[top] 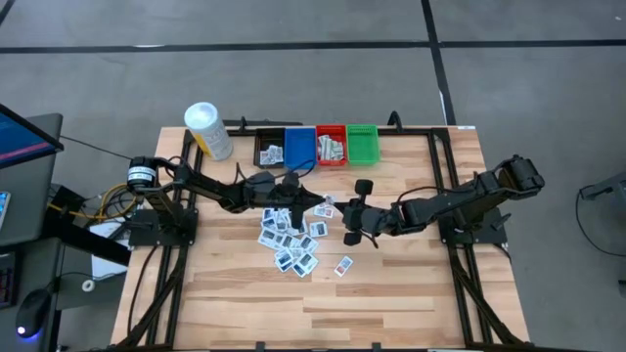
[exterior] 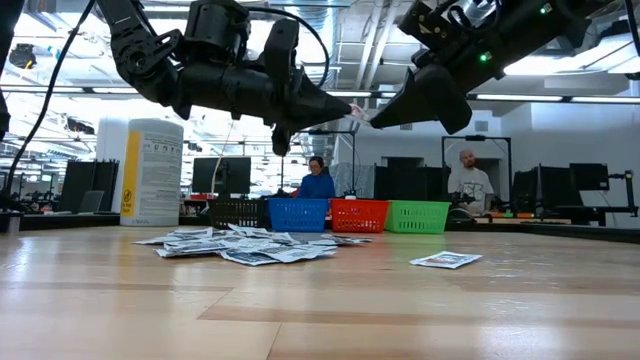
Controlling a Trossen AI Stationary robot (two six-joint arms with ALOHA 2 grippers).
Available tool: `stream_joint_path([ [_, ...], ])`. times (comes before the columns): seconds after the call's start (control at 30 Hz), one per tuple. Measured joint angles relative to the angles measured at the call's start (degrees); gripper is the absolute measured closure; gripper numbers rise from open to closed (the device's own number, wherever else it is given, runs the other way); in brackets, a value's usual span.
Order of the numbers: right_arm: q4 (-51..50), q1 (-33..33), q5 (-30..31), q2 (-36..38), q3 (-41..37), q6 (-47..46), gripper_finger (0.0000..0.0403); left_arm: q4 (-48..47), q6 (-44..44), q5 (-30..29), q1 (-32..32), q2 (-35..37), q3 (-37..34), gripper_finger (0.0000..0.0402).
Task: Pick & Place First Aid Supplies
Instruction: Put the orange ointment pack into the black bin
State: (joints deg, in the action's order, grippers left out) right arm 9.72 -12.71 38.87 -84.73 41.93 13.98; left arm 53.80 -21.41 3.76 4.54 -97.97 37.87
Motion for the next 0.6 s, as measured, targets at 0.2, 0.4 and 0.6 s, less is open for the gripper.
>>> stream_joint_path([
  [0.2,-1.92,0.00,-0.06,0.01,0.13,-1.42,0.0403,-1.86,0.52,-0.97,-0.02,-0.02,0.07,0.0397],
  [0.4,-2.99,-0.27,0.05,0.04,0.20,-2.41,0.0402,-1.95,1.40,-1.60,-0.04,-0.07,0.07,0.0398],
  [0.6,-6.12,-1.21,0.54,-0.08,-0.20,-2.53,0.0367,-2.14,1.70,-3.00,0.20,-0.04,-0.02,0.0398],
])
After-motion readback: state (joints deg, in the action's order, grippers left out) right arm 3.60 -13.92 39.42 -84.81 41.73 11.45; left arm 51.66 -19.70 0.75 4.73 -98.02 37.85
